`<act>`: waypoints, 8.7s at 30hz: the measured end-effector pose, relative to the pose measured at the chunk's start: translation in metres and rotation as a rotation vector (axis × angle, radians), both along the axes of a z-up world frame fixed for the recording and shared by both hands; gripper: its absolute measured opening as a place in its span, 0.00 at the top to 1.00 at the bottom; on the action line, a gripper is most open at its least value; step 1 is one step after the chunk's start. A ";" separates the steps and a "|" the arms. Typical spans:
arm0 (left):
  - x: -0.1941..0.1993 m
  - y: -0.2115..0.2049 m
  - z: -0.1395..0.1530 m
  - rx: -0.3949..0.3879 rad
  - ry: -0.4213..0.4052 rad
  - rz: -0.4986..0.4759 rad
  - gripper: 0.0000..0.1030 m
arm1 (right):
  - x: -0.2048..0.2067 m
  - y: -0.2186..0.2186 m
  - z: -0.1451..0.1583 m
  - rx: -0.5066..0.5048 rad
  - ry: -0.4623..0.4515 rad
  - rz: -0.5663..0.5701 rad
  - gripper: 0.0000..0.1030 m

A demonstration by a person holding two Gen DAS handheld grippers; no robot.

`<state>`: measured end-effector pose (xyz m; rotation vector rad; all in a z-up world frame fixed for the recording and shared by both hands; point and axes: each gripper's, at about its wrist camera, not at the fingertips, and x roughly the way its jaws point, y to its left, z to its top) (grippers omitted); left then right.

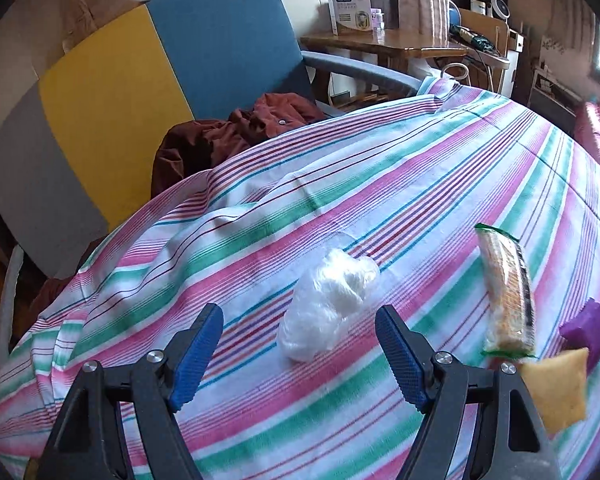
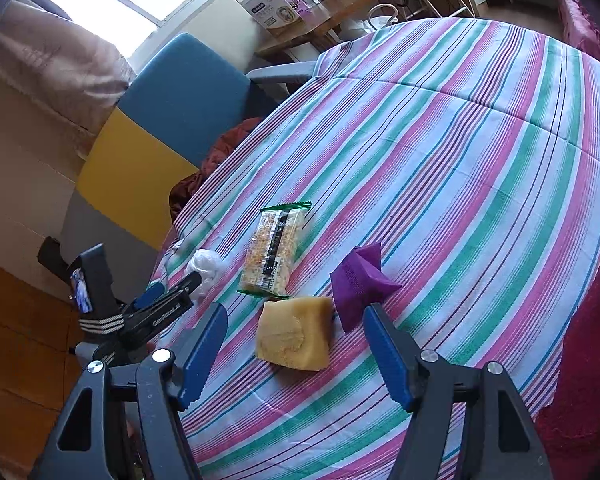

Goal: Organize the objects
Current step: 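Grasp the white plastic-wrapped bundle with the left gripper while the right gripper grasps the purple pouch, then carry the white bundle into the gold tray and open the left gripper, then carry the purple pouch into the gold tray and open the right gripper, then move both grippers back toward the yellow sponge and cracker packet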

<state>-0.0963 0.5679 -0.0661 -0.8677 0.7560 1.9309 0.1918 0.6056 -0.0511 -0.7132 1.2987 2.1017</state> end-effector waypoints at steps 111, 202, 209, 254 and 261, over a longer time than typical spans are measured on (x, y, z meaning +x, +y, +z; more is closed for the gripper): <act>0.104 -0.347 0.069 0.304 -0.092 0.367 0.68 | -0.086 0.013 -0.059 0.369 -0.665 0.381 0.65; 0.060 -0.522 0.043 0.275 -0.069 0.781 0.41 | -0.194 -0.284 0.076 0.613 -0.196 0.913 0.67; 0.058 -0.539 0.040 0.283 -0.073 0.826 0.41 | -0.235 -0.374 0.049 0.560 -0.175 1.102 0.67; 0.066 -0.544 0.046 0.284 -0.037 0.824 0.36 | -0.219 -0.380 0.017 0.487 -0.215 1.074 0.57; 0.071 -0.533 0.053 0.278 -0.023 0.794 0.36 | -0.195 -0.347 0.031 0.499 -0.205 0.996 0.57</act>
